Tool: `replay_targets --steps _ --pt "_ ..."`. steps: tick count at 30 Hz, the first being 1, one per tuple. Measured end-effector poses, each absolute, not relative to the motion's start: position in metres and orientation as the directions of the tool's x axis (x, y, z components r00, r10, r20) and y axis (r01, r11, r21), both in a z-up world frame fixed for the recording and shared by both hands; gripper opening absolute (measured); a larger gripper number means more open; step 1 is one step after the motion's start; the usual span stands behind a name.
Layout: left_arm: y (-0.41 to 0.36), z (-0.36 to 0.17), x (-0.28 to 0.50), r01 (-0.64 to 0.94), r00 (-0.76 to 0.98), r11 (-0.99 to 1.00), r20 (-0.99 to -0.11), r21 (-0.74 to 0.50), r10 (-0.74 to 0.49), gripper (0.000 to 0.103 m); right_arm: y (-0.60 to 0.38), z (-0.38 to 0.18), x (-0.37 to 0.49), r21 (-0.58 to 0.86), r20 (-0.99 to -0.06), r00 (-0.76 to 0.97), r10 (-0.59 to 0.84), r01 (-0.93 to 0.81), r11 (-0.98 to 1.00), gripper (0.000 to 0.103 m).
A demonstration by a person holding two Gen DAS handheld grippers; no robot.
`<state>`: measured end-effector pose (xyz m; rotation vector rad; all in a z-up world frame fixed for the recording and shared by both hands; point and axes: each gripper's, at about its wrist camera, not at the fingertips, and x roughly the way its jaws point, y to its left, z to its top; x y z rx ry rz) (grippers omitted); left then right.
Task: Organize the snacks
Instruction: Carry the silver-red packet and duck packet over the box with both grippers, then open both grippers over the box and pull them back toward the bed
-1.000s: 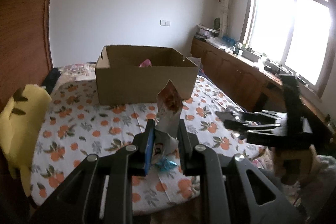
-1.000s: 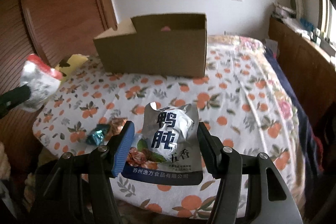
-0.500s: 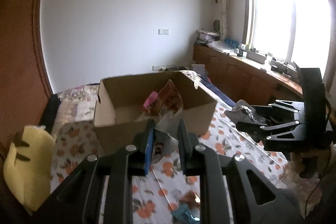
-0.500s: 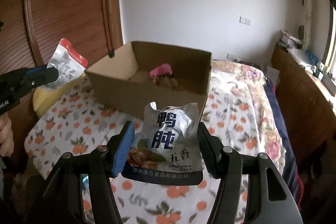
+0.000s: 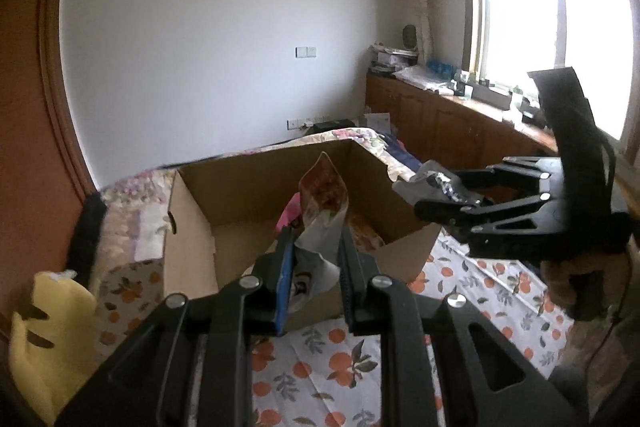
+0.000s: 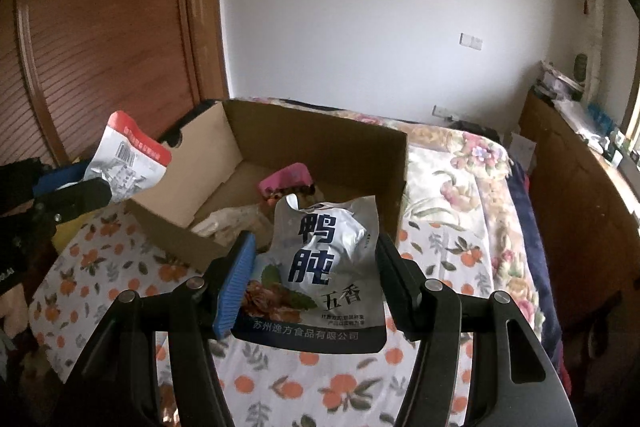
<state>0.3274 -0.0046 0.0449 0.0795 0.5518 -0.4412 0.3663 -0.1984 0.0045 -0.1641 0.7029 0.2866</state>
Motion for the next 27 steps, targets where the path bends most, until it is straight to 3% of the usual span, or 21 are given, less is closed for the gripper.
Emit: replay_targets --steps 21,24,27 --pt "0.013 -0.018 0.423 0.346 0.732 0.936 -0.603 -0.071 -0.316 0.019 -0.184 -0.058 0.438 -0.037 -0.702 0.685 0.195 -0.308 0.951 0.062" --pt "0.012 -0.022 0.425 0.343 0.731 0.936 -0.605 -0.075 -0.316 0.021 -0.185 -0.059 0.435 -0.027 -0.691 0.691 0.21 -0.315 0.949 0.063" --pt "0.009 -0.02 0.421 0.352 0.73 0.932 -0.598 -0.086 -0.331 0.03 -0.189 -0.057 0.432 -0.003 -0.683 0.693 0.233 -0.322 0.947 0.072"
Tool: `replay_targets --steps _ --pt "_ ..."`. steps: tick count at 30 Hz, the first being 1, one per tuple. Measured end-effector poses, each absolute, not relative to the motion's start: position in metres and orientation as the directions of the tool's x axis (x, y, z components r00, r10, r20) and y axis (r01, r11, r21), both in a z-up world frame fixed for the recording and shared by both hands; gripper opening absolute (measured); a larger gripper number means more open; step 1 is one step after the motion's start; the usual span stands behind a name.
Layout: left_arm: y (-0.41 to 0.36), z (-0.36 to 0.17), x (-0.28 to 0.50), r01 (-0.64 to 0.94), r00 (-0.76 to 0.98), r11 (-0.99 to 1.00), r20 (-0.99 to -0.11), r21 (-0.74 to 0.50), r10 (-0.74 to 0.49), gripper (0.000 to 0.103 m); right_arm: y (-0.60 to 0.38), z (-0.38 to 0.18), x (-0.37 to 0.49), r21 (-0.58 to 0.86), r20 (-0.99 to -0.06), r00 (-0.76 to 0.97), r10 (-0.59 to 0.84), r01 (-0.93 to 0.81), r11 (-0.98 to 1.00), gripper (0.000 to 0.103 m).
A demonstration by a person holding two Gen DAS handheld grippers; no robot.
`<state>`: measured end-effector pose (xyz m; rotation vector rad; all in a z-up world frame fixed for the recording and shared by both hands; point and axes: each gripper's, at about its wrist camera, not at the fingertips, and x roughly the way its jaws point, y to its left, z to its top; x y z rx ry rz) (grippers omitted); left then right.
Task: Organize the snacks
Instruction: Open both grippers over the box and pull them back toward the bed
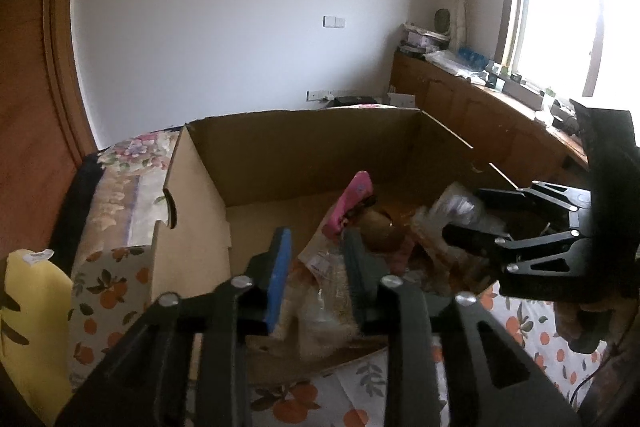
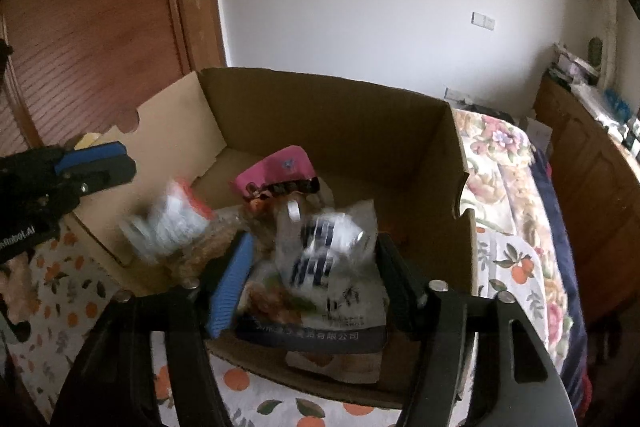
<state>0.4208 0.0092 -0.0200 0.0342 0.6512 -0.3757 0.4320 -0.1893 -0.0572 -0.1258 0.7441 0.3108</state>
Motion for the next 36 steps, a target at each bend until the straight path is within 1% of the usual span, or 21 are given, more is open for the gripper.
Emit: replay_targets --steps 1,7,10,14,19,22,25,31,36 --pt "0.008 -0.019 0.42 0.348 0.732 0.934 -0.598 -0.082 -0.326 0.032 -0.19 -0.056 0.429 -0.003 -0.674 0.7 0.236 -0.322 0.947 0.072" --pt "0.006 -0.013 0.397 0.352 0.755 0.934 -0.572 -0.061 -0.322 0.035 -0.195 -0.042 0.39 0.024 -0.618 0.736 0.277 -0.335 0.942 0.072" --pt "0.005 -0.008 0.372 0.368 0.768 0.929 -0.548 -0.046 -0.332 0.036 -0.199 -0.04 0.357 0.057 -0.59 0.746 0.309 -0.344 0.937 0.073" --pt "0.007 -0.009 0.334 0.389 0.766 0.918 -0.528 -0.072 -0.366 0.04 -0.202 -0.046 0.312 0.096 -0.562 0.756 0.336 -0.345 0.934 0.074" --pt "0.004 -0.019 0.292 0.403 0.763 0.914 -0.531 -0.056 -0.369 0.041 -0.19 -0.041 0.273 0.055 -0.538 0.771 0.341 -0.371 0.927 0.074" --pt "0.007 -0.028 0.274 0.399 0.75 0.911 -0.535 -0.104 -0.39 0.041 -0.19 -0.044 0.257 0.085 -0.546 0.753 0.368 -0.387 0.918 0.074" --pt "0.012 -0.043 0.254 0.384 0.74 0.913 -0.545 -0.141 -0.395 0.042 -0.188 -0.049 0.238 0.077 -0.541 0.756 0.369 -0.392 0.917 0.074" --pt "0.016 -0.066 0.224 0.348 0.745 0.931 -0.57 -0.111 -0.346 0.042 -0.185 -0.072 0.215 0.1 -0.565 0.733 0.379 -0.394 0.914 0.074" --pt "0.023 -0.082 0.205 0.316 0.726 0.934 -0.592 -0.163 -0.349 0.042 -0.183 -0.096 0.206 0.16 -0.589 0.698 0.408 -0.393 0.905 0.074"
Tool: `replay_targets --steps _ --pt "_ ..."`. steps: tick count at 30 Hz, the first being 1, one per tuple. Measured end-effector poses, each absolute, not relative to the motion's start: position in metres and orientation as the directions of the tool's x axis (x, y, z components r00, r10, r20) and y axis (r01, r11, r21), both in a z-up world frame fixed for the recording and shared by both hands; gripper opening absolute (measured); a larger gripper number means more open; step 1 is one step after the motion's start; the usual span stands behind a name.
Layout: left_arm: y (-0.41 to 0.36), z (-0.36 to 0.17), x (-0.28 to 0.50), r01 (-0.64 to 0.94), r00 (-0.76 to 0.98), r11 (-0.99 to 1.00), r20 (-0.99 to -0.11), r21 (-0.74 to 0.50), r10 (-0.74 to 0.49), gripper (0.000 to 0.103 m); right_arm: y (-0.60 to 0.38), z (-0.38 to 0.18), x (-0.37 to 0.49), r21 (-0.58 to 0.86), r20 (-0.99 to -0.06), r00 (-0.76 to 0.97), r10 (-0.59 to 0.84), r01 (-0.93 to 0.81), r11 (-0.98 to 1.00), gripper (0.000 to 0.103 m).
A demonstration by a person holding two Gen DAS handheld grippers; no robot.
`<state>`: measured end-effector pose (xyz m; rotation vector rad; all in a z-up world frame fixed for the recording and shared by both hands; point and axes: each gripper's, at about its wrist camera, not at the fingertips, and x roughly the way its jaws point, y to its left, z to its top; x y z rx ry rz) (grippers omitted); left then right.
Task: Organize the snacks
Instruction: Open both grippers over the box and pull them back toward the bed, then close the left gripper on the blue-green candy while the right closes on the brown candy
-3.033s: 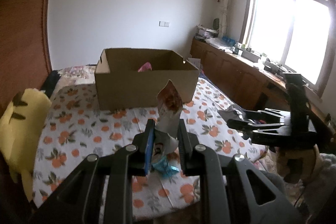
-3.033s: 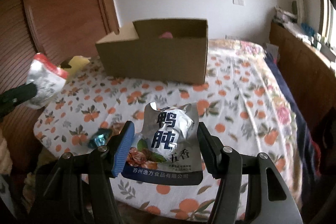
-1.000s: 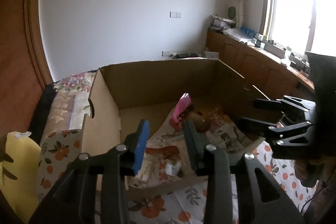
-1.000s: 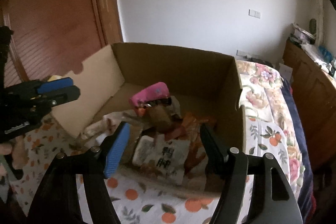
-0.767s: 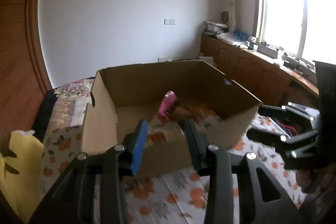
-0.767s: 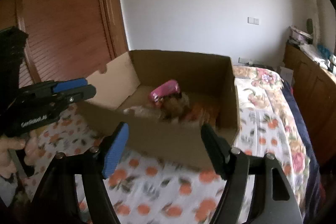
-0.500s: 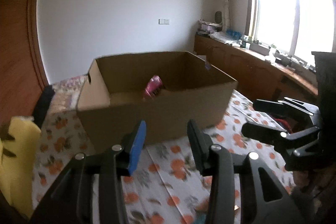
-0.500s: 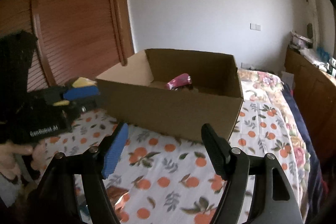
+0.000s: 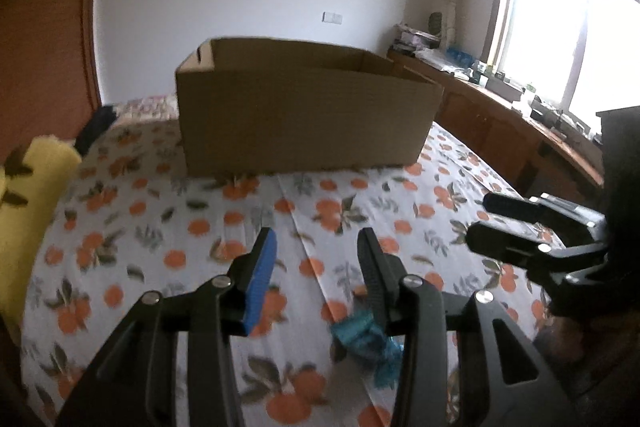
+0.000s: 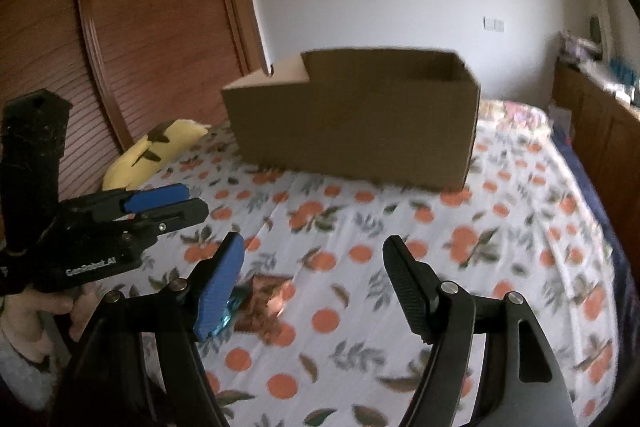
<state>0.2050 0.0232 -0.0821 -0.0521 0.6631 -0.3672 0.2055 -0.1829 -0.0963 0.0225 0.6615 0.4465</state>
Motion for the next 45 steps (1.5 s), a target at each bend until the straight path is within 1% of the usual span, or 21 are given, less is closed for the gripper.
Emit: replay_targets --steps 3,12,14,16,20,22,26,28,32,33,35,37,38,39,45 --pt "0.028 -0.091 0.196 0.295 0.717 0.935 -0.601 -0.196 -0.353 0.042 -0.179 -0.106 0.203 0.18 -0.598 0.684 0.418 -0.393 0.902 0.074" --pt "0.03 -0.105 0.18 0.269 0.694 0.938 -0.631 -0.219 -0.347 0.042 -0.164 -0.129 0.2 0.203 -0.635 0.632 0.443 -0.417 0.886 0.073" --pt "0.03 -0.107 0.178 0.267 0.692 0.938 -0.634 -0.219 -0.345 0.042 -0.162 -0.132 0.201 0.206 -0.646 0.621 0.444 -0.419 0.885 0.071" --pt "0.031 -0.109 0.176 0.263 0.688 0.939 -0.639 -0.223 -0.344 0.042 -0.157 -0.136 0.204 0.197 -0.666 0.604 0.439 -0.424 0.884 0.066" --pt "0.031 -0.109 0.173 0.262 0.686 0.938 -0.639 -0.227 -0.346 0.042 -0.149 -0.144 0.209 0.172 -0.703 0.58 0.411 -0.422 0.89 0.06" --pt "0.03 -0.11 0.172 0.263 0.685 0.937 -0.64 -0.228 -0.348 0.042 -0.147 -0.145 0.21 0.149 -0.707 0.588 0.391 -0.417 0.897 0.056" --pt "0.027 -0.113 0.172 0.268 0.677 0.935 -0.645 -0.232 -0.354 0.042 -0.144 -0.145 0.213 0.123 -0.722 0.584 0.37 -0.419 0.9 0.053" --pt "0.025 -0.114 0.172 0.273 0.674 0.934 -0.646 -0.232 -0.358 0.042 -0.141 -0.146 0.212 0.091 -0.726 0.593 0.348 -0.418 0.904 0.047" --pt "0.022 -0.115 0.171 0.278 0.672 0.933 -0.648 -0.228 -0.358 0.042 -0.143 -0.147 0.211 0.08 -0.727 0.597 0.34 -0.419 0.905 0.045" --pt "0.021 -0.116 0.171 0.277 0.671 0.934 -0.651 -0.225 -0.356 0.042 -0.143 -0.147 0.21 0.065 -0.727 0.602 0.33 -0.418 0.906 0.042" --pt "0.02 -0.117 0.171 0.275 0.668 0.936 -0.656 -0.219 -0.35 0.042 -0.142 -0.148 0.209 0.034 -0.727 0.614 0.307 -0.415 0.909 0.033" --pt "0.019 -0.118 0.171 0.273 0.667 0.937 -0.659 -0.217 -0.347 0.042 -0.146 -0.147 0.209 0.041 -0.726 0.611 0.316 -0.42 0.907 0.031" --pt "0.018 -0.118 0.171 0.273 0.666 0.938 -0.661 -0.215 -0.345 0.042 -0.148 -0.146 0.209 0.045 -0.725 0.613 0.315 -0.415 0.909 0.028" --pt "0.017 -0.118 0.17 0.274 0.666 0.938 -0.662 -0.212 -0.344 0.042 -0.152 -0.145 0.208 0.045 -0.725 0.617 0.307 -0.402 0.914 0.005" --pt "0.004 -0.121 0.171 0.297 0.651 0.932 -0.671 -0.206 -0.355 0.042 -0.171 -0.144 0.209 0.102 -0.722 0.605 0.336 -0.387 0.916 0.005"
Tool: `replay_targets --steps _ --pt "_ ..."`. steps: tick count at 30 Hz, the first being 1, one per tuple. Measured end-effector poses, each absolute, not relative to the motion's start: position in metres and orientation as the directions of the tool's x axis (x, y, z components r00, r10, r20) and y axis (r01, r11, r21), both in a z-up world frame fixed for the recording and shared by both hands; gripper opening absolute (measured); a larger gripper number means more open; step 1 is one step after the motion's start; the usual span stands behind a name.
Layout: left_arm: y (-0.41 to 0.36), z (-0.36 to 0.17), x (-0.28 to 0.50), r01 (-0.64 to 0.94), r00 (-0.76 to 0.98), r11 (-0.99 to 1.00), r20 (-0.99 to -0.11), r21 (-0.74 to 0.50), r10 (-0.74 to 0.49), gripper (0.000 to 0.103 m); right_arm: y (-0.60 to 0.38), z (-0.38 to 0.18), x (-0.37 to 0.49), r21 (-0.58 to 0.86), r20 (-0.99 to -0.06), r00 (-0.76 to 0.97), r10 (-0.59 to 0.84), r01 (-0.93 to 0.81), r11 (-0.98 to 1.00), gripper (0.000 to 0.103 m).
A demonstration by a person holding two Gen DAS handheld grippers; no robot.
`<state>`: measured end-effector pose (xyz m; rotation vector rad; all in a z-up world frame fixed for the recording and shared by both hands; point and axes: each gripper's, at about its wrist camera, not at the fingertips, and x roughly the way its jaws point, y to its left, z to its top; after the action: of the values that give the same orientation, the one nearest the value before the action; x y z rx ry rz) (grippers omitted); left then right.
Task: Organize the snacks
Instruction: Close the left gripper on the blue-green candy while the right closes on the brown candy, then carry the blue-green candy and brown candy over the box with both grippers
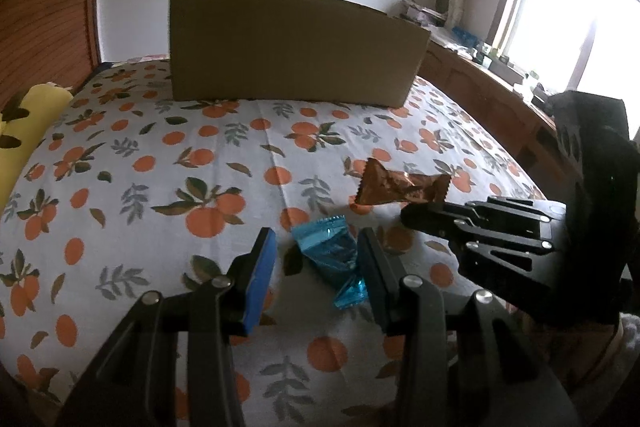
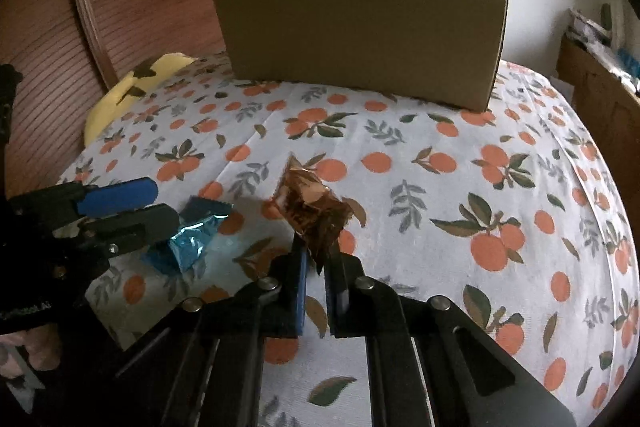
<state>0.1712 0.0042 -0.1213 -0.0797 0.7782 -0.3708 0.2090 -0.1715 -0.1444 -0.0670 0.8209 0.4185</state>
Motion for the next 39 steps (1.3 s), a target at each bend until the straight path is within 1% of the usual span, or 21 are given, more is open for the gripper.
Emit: replay_targets --steps 8,12,15,20,22,23,28,39 --pt "-0.008 -0.122 0.171 0.306 0.629 0.927 -0.685 -0.215 -0.367 0.042 -0.191 -0.141 0.209 0.207 -0.697 0.588 0.411 -0.384 0.9 0.005" --pt "-0.016 -0.129 0.173 0.31 0.606 0.925 -0.704 -0.22 -0.371 0.042 -0.196 -0.136 0.208 0.206 -0.689 0.598 0.41 -0.381 0.901 0.005" --pt "-0.02 -0.132 0.175 0.304 0.606 0.931 -0.714 -0.2 -0.351 0.042 -0.197 -0.133 0.206 0.2 -0.686 0.604 0.406 -0.38 0.903 0.005" --pt "-0.028 -0.132 0.173 0.321 0.614 0.938 -0.725 -0.132 -0.312 0.042 -0.2 -0.135 0.203 0.213 -0.682 0.604 0.412 -0.374 0.903 0.005" --pt "-0.027 -0.132 0.173 0.322 0.618 0.937 -0.719 -0.136 -0.317 0.04 -0.201 -0.136 0.203 0.223 -0.681 0.602 0.418 -0.373 0.901 0.005" --pt "-0.025 -0.132 0.172 0.316 0.624 0.939 -0.715 -0.137 -0.315 0.035 -0.201 -0.136 0.202 0.225 -0.68 0.601 0.42 -0.373 0.9 0.005" --pt "-0.019 -0.131 0.171 0.318 0.627 0.931 -0.697 -0.178 -0.347 0.034 -0.207 -0.133 0.2 0.236 -0.673 0.604 0.427 -0.372 0.898 0.005" --pt "-0.012 -0.111 0.17 0.325 0.66 0.927 -0.658 -0.186 -0.363 0.034 -0.209 -0.123 0.198 0.233 -0.656 0.62 0.43 -0.375 0.897 0.005"
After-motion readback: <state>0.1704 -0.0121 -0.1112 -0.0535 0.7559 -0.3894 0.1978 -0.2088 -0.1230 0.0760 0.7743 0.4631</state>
